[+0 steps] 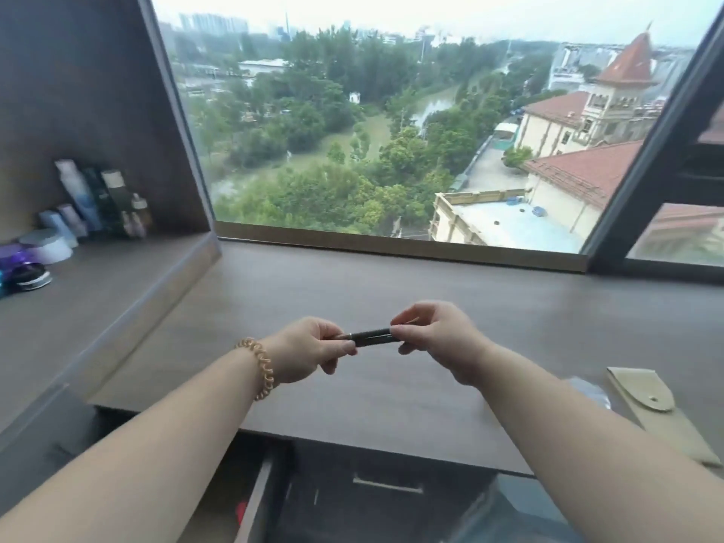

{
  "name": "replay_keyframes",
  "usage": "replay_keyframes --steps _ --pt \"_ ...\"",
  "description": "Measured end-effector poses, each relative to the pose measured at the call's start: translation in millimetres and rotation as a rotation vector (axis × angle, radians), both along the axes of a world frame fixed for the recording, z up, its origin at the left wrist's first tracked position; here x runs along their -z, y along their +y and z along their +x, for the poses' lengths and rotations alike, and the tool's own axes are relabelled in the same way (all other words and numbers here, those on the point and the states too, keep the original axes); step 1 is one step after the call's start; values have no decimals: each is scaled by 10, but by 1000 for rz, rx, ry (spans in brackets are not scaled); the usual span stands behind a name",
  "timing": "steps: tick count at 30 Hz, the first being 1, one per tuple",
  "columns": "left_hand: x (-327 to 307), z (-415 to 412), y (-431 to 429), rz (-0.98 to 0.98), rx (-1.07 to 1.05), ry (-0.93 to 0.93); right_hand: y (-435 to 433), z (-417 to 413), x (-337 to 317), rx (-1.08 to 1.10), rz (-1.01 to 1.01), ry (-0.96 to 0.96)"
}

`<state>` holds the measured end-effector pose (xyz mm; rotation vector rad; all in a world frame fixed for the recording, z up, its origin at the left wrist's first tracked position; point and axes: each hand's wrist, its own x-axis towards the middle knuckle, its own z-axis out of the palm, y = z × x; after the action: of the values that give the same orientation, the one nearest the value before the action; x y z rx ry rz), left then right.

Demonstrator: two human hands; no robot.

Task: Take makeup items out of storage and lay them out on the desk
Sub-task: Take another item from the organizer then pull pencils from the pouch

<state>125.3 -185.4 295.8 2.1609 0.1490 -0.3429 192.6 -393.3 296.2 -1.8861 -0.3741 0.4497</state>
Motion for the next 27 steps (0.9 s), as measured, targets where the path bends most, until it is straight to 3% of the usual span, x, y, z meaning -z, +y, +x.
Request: replay_keyframes --steps 7,10,13,17,22,27 --pt "384 678 -2436 125 378 185 -2564 -82 637 57 -266 57" --pt "511 823 -3183 83 416 172 -3261 -90 776 51 -392 47" --pt "573 912 -3698 -74 290 117 -3668 -52 856 132 -340 98" --pt "732 1047 -4102 -233 0 61 -3881 62 983 296 -94 216" --pt "1057 1171 -4512 -214 77 187 -3903 240 1227 497 112 366" --pt "1341 1403 -4759 -315 -63 283 -3910 450 1410 556 141 448"
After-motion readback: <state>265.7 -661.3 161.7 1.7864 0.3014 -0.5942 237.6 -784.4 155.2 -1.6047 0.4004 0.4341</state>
